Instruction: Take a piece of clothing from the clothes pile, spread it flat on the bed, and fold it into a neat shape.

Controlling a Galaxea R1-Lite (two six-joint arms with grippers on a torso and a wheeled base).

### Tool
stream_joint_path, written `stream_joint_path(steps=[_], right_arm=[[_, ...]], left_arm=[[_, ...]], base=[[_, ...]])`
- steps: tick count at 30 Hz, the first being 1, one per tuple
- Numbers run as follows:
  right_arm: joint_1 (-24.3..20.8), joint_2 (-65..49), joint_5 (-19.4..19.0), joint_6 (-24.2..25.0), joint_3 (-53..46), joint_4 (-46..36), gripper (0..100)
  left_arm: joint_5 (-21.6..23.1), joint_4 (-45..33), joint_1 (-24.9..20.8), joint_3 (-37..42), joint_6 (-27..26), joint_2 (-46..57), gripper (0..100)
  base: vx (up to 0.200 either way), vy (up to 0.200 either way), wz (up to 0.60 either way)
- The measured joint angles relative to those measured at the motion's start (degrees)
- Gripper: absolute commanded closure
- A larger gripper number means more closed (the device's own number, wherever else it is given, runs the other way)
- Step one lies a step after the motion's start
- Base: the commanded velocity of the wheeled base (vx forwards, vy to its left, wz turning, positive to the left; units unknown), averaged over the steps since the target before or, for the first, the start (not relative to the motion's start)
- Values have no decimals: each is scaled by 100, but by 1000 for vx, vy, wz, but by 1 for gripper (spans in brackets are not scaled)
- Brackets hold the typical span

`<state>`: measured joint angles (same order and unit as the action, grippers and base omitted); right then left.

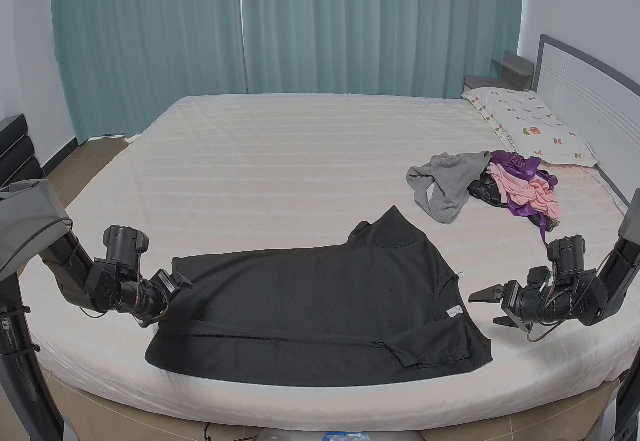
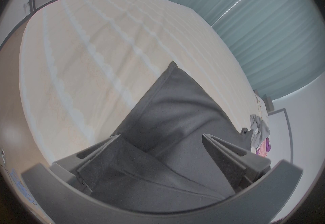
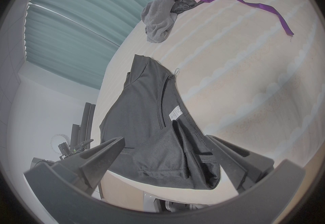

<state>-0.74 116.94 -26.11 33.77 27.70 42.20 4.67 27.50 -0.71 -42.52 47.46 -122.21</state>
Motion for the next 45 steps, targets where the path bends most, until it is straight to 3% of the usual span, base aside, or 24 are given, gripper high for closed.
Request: stream_joint_path(steps=[3, 8, 12, 17, 27, 28, 45], right_arm=[[0, 15, 9, -2, 0, 7, 0], [-5, 32, 12, -9, -5, 13, 0], [0, 41, 12, -11, -6, 16, 0], [-2, 43, 12, -11, -11, 16, 0], [-63, 45, 20, -11, -22, 13, 0], [-63, 45, 20, -9, -28, 18, 0], [-154, 52, 50, -33, -30, 22, 0]], left_arm=[[171, 16, 180, -61, 99, 5, 0], [868, 2, 469, -56, 117, 57, 0], [1268, -41, 672, 57, -235, 107, 0], [1298, -288, 757, 247, -853, 121, 0], [1005, -274, 692, 313, -934, 52, 0], [967, -268, 670, 294, -930, 33, 100], [852, -307, 672, 344, -864, 11, 100]], base=[[0, 0, 0], [0, 0, 0], [0, 0, 0], [0, 0, 0], [0, 0, 0], [0, 0, 0], [0, 0, 0]])
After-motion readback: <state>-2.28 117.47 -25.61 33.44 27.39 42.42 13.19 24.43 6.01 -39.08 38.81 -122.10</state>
